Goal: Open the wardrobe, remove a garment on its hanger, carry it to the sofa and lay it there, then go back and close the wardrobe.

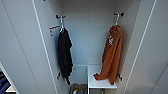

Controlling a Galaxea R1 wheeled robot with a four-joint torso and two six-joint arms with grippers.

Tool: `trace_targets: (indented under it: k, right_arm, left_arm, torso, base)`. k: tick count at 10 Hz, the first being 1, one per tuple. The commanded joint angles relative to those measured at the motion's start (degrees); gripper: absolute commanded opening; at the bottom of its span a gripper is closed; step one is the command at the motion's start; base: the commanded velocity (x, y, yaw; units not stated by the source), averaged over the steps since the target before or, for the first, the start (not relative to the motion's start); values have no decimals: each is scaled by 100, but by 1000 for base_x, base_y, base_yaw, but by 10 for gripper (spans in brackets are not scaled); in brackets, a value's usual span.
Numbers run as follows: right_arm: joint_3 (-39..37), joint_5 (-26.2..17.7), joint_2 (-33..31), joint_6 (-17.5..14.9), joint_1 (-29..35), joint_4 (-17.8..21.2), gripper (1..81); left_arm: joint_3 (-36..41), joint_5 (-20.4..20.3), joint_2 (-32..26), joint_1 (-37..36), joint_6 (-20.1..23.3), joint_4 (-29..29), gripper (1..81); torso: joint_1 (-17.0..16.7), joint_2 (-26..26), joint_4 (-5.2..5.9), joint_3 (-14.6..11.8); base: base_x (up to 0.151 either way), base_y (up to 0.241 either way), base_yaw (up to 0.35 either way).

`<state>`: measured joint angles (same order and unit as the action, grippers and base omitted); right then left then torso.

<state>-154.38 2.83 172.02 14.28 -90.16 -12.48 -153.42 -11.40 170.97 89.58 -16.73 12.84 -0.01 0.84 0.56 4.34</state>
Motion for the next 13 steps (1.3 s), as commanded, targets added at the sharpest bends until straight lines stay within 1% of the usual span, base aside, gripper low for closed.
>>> trace_targets:
  k: [1,7,13]
  right_arm:
    - [-21,-336,1,-21,187,-17,811]
    - [-21,-362,-7,-30,186,-26,811]
    - [-21,-362,1,-30,186,-44,811]
  left_arm:
    - [22,261,-1,-181,20,79,811]
    - [57,261,7,-182,11,149,811]
    - [57,261,16,-181,11,149,811]
  torso:
    - [1,0,0,0]
    - [1,0,0,2]
    - [1,0,0,2]
  base:
    - [75,0,0]
    - [81,0,0]
    - [85,-55,0]
